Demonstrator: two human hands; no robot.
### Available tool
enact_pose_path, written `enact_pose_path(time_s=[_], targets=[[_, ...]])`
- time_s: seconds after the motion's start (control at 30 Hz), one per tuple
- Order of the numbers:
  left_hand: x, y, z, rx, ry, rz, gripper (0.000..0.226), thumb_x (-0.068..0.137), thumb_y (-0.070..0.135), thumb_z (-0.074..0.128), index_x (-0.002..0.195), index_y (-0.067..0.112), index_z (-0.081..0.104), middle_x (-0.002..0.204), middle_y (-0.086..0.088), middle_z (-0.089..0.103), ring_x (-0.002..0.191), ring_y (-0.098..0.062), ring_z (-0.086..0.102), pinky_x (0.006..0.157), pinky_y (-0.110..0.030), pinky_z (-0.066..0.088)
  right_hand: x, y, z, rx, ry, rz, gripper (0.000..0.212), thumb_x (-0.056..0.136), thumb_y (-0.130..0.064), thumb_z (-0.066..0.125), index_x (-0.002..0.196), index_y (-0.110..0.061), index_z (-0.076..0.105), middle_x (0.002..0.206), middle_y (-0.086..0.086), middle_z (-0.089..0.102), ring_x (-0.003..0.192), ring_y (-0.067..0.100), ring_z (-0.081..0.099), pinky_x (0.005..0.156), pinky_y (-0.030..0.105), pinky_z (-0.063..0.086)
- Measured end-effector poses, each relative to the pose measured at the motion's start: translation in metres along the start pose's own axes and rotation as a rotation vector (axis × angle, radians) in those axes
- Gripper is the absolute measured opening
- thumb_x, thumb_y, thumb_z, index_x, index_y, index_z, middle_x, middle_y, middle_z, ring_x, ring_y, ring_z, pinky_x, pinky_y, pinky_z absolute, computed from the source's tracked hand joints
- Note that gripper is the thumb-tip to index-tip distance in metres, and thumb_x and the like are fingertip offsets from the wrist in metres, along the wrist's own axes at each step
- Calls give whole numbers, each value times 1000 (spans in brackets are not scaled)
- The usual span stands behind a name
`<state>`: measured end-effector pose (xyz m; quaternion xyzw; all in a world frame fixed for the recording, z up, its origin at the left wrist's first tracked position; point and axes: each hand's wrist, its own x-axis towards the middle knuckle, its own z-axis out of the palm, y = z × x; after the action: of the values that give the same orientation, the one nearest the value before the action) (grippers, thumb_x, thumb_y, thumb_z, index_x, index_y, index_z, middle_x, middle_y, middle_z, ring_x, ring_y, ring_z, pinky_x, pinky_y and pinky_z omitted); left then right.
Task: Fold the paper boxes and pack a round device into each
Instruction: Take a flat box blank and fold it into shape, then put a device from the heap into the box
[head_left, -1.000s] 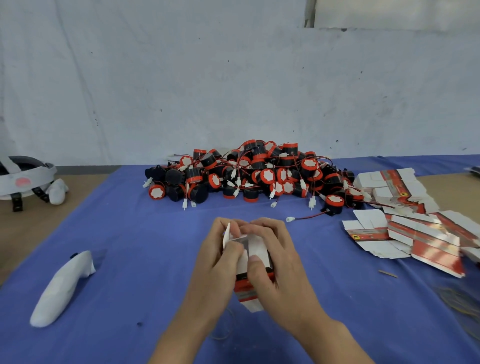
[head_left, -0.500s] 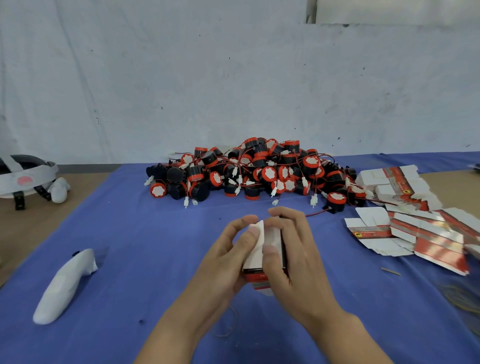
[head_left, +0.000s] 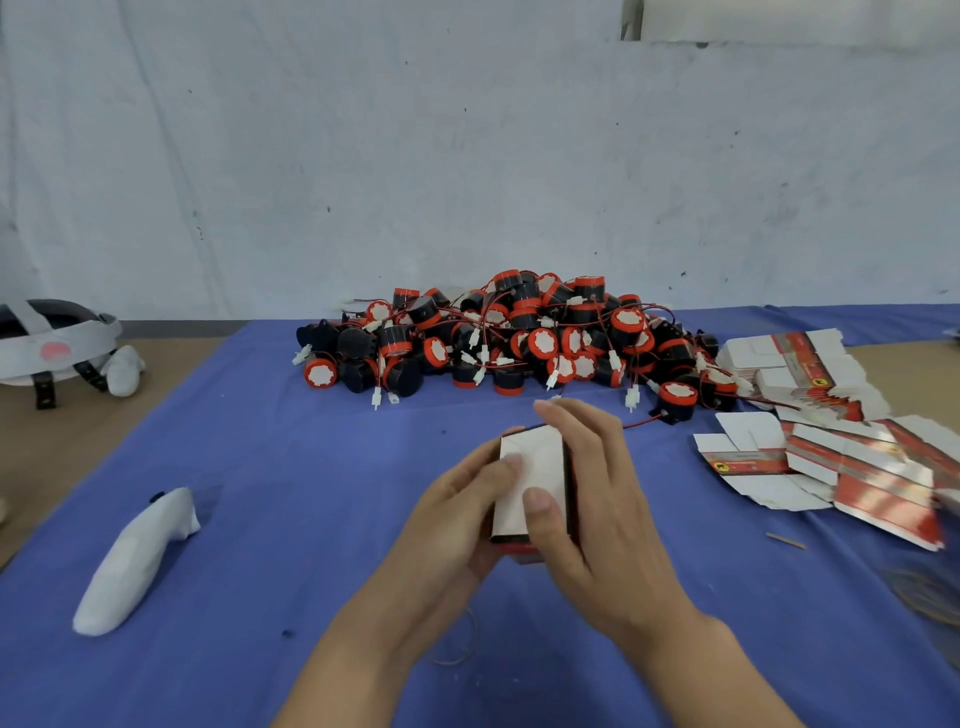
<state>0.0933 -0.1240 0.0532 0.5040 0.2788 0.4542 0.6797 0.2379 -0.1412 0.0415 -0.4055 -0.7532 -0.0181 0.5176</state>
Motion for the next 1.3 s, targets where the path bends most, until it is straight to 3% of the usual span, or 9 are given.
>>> enact_pose_path(time_s=[0.23, 0.4, 0.5, 0.6, 0.77, 0.87, 0.97, 1.07, 1.3], targets=[[3, 0, -13, -91, -54, -22, 45, 102, 40, 44, 123, 9, 69, 128, -19, 65, 118, -33, 64, 83, -35, 57, -3, 7, -3, -5, -85, 39, 51, 105, -51, 28, 153, -34, 24, 158, -20, 23, 147, 7, 28, 114, 37, 38], [6, 8, -23, 23, -11, 56, 39, 95, 34, 57, 118, 6, 71, 117, -20, 70, 104, -31, 70, 81, -38, 59, -4, 11, -5, -15, -218, 88, 68, 98, -33, 35, 155, -51, 1, 163, -25, 6, 148, 0, 22, 114, 27, 34], [7, 3, -20, 418, 67, 117, 10, 96, 25, 63, 105, 24, 67, 93, -2, 75, 81, -16, 71, 72, -33, 59, -8, 19, -4, 17, -384, 168, 79, 97, -19, 47, 154, -50, 2, 156, -31, 12, 130, -1, 42, 102, 20, 42], [7, -11, -19, 1033, 105, 205, 36, 99, 17, 55, 80, 46, 43, 76, 21, 60, 64, -2, 52, 59, -24, 47, -15, 33, -1, 110, -524, 331, 78, 97, -19, 49, 155, -47, 6, 144, -35, 23, 108, 5, 54, 91, 23, 48], [5, -31, -16, 1576, -5, 100, 42, 91, 6, 38, 108, 42, 27, 100, 9, 65, 86, -20, 64, 74, -43, 55, -20, 50, 5, 228, -602, 499, 72, 86, -15, 59, 145, -45, 31, 127, -17, 54, 110, 3, 58, 100, 25, 48], [7, -37, -11, 1587, -46, 48, 44, 88, 3, 37, 107, 42, 27, 100, 6, 64, 88, -23, 62, 76, -44, 54, -23, 65, 3, 169, -626, 576, 53, 84, -23, 69, 123, -47, 42, 117, -21, 61, 109, 0, 59, 95, 22, 50], [12, -41, -4, 1585, -41, 110, 17, 102, 22, 37, 110, 36, 41, 101, 8, 64, 89, -18, 61, 77, -40, 53, -22, 75, -5, 115, -667, 651, 60, 83, -35, 74, 122, -55, 34, 117, -25, 56, 107, -3, 55, 85, 15, 47], [17, -40, 8, 1454, 98, 301, 22, 105, 43, 34, 117, 40, 51, 105, 21, 62, 93, -2, 56, 75, -22, 48, -19, 84, -16, 65, -665, 685, 62, 86, -32, 74, 132, -45, 34, 119, -16, 51, 105, 3, 53, 78, 15, 44], [75, -5, 37, 998, 334, 500, 16, 104, 37, 43, 108, 49, 53, 100, 33, 64, 95, 6, 61, 70, -10, 44, -13, 103, -40, 143, -751, 807, 114, 81, -46, 80, 160, -28, -1, 162, -16, 19, 149, 10, 23, 102, 14, 30]])
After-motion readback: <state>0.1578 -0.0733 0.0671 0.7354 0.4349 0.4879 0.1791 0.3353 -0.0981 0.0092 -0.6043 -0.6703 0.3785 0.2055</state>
